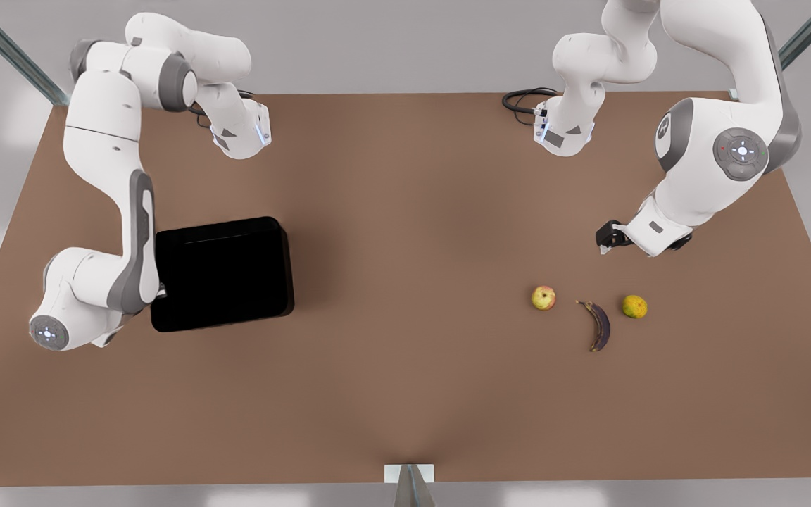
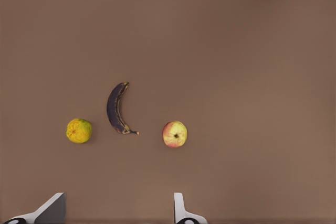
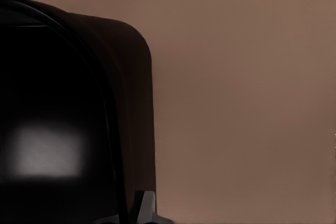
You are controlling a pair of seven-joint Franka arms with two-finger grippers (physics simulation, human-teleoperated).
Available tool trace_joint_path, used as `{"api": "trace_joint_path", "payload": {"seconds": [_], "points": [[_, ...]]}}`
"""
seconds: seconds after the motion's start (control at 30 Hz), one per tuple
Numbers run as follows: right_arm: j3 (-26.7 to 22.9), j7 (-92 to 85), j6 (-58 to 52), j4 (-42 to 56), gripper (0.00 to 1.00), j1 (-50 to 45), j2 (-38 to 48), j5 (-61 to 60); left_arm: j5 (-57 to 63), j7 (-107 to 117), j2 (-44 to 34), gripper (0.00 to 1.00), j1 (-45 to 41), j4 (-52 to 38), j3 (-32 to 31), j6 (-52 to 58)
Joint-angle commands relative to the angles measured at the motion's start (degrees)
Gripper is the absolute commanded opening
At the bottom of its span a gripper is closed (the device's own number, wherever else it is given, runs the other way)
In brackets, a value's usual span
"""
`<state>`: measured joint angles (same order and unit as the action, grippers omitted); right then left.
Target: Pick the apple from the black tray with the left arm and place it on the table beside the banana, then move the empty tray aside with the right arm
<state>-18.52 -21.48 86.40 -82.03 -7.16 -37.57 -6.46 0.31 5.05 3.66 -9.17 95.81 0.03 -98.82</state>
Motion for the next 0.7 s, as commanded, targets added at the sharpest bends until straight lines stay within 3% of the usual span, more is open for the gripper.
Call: {"api": "trace_joint_path", "payload": {"seconds": [0.0,0.07,0.1,0.13,0.2,0.3,0.4,0.5,0.67], "points": [[0.06,-15.52,4.57,0.56,0.18,0.31,-1.10,0.04,0.04,-0.12,-0.05,1.00,0.03,-0.01,-0.03,0.03],[0.06,-15.43,5.27,0.56,0.25,0.31,-1.10,0.04,0.04,-0.12,-0.14,1.00,0.03,-0.01,-0.03,0.03],[0.06,-15.00,5.27,0.56,0.56,0.31,-1.01,-0.14,0.04,-0.12,-0.23,1.00,0.03,-0.01,-0.03,0.03],[0.06,-14.56,5.27,0.56,0.96,0.31,-1.01,-1.71,0.04,-0.12,-0.23,1.00,0.03,-0.01,-0.03,0.11],[0.06,-13.94,4.31,1.26,1.00,0.13,0.30,-2.25,0.04,-0.12,-0.40,1.00,0.03,-0.01,-0.03,0.12],[1.81,-8.06,-7.47,9.78,1.00,-0.39,6.63,-2.16,0.04,-0.21,-0.05,1.00,0.03,-0.01,0.06,0.03],[10.69,1.09,-7.47,11.98,1.00,0.04,11.82,-0.49,0.04,-0.21,-0.14,1.00,0.03,-0.01,-0.03,0.03],[24.76,4.87,-6.77,14.09,1.00,8.31,13.49,10.49,0.04,-0.12,-0.32,1.00,0.03,-0.01,-0.03,0.03],[23.79,6.45,-7.47,14.09,1.00,8.48,13.67,10.67,0.04,0.58,-0.49,1.00,-0.24,-0.10,-0.12,0.12]]}}
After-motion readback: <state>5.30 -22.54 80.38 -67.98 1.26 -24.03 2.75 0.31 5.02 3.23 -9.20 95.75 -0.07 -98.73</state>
